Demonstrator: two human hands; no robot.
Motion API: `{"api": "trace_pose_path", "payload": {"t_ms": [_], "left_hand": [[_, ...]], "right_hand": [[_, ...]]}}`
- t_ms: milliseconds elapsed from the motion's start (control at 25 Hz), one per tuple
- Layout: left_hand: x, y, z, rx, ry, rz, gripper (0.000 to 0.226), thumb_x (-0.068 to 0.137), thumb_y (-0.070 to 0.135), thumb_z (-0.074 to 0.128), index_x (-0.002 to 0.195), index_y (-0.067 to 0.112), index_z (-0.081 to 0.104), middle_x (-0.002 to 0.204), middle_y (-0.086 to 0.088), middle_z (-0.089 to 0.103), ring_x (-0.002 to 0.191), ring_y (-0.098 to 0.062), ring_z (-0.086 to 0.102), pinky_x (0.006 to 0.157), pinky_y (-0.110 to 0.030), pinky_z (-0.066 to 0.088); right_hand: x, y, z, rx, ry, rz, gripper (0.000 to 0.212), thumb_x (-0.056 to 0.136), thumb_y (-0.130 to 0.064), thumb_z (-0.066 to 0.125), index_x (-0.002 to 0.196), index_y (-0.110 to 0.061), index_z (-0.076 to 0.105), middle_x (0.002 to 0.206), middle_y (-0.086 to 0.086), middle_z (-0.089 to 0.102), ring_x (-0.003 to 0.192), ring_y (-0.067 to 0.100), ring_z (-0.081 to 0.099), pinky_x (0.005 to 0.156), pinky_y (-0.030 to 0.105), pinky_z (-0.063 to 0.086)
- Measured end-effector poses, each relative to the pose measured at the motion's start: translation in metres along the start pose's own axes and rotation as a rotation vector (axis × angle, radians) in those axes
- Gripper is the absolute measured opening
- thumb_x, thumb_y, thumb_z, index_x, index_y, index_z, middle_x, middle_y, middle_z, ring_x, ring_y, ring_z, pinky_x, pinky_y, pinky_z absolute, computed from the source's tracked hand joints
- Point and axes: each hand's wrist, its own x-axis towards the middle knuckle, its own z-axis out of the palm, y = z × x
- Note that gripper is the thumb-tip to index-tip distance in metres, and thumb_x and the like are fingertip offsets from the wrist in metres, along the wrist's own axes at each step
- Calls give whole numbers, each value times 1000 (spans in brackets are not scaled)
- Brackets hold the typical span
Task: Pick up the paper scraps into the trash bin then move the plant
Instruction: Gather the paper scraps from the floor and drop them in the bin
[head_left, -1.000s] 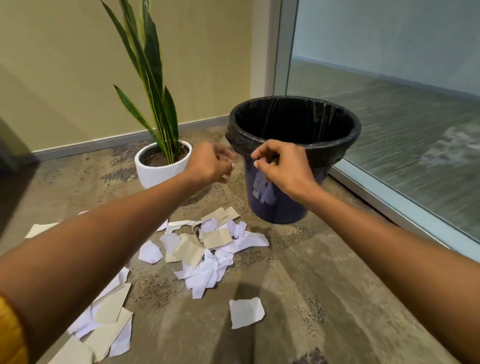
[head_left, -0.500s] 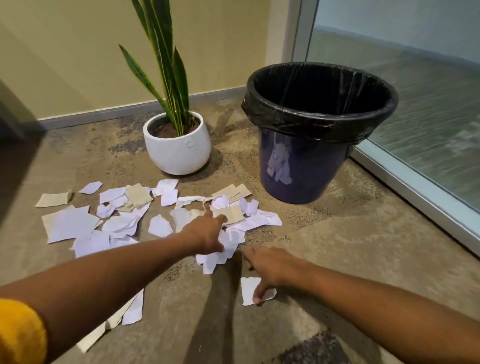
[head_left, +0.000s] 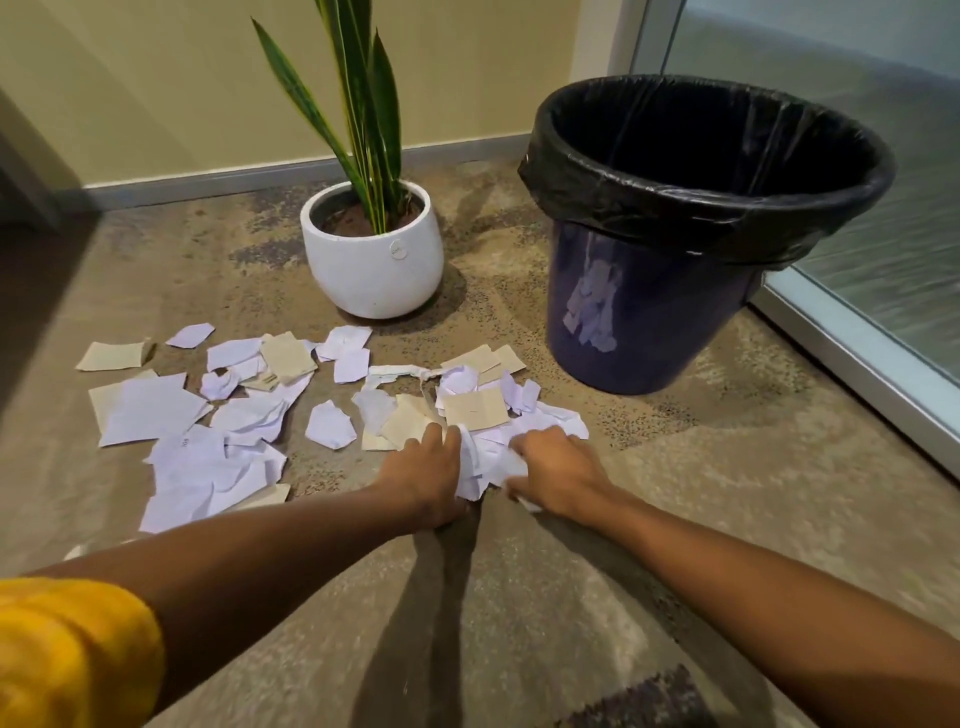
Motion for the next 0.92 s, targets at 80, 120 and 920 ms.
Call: {"api": "trace_pose_path", "payload": {"t_ms": [80, 120, 920], "left_hand": [[4, -3, 0, 34, 32, 16, 80, 85, 30, 59, 148, 14, 12, 146, -14, 29, 122, -35, 47, 92, -43, 47], [6, -6, -1, 36, 38, 26, 76, 85, 25, 59, 147, 14, 15, 144, -14, 31, 119, -36, 49, 91, -43, 49], [7, -39, -25, -307, 126, 64, 23, 81, 9, 67, 103, 5, 71, 106, -12, 70, 92, -23, 62, 74, -28, 48]], "right_hand": [[6, -4, -6, 19, 148, -2, 26, 89, -34, 58, 106, -15, 60, 113, 11, 66, 106, 33, 60, 81, 38, 48], [8, -6, -7, 20, 218, -15, 21, 90, -29, 56, 105, -14, 59, 110, 12, 66, 104, 34, 61, 78, 38, 48], [35, -25, 18, -60, 50, -183, 39, 87, -34, 64, 124, -23, 57, 120, 10, 49, 106, 32, 55, 74, 36, 42]]}}
